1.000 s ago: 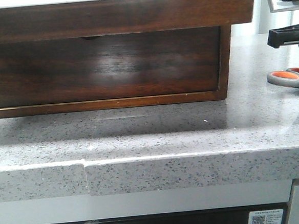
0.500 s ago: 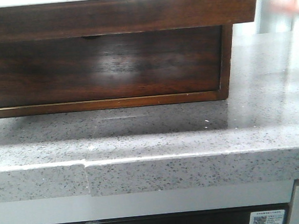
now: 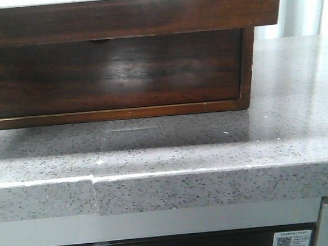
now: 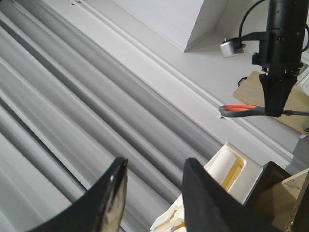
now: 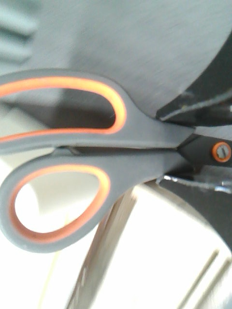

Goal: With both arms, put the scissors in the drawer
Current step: 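Carry the scissors with the right gripper over the open drawer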

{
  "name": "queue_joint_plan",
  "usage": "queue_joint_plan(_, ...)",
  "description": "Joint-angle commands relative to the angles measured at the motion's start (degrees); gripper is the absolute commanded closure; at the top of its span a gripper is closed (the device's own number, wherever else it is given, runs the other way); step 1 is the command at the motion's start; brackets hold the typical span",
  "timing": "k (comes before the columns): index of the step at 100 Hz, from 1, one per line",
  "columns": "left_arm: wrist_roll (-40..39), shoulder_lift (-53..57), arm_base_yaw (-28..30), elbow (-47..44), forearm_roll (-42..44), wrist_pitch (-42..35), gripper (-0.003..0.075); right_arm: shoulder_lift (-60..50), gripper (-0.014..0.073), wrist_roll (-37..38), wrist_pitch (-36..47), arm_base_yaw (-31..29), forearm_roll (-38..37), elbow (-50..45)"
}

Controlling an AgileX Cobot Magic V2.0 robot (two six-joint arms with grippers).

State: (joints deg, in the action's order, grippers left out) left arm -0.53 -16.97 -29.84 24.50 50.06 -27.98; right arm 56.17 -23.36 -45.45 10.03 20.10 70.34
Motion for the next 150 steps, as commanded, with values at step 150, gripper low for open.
queue_joint_plan(150, -0.85, -0.53, -0.17, 1.88, -2.32, -1.52, 0.0459, 19.17, 0.0468, -29.28, 23.77, 26.21, 3.6, 1.5)
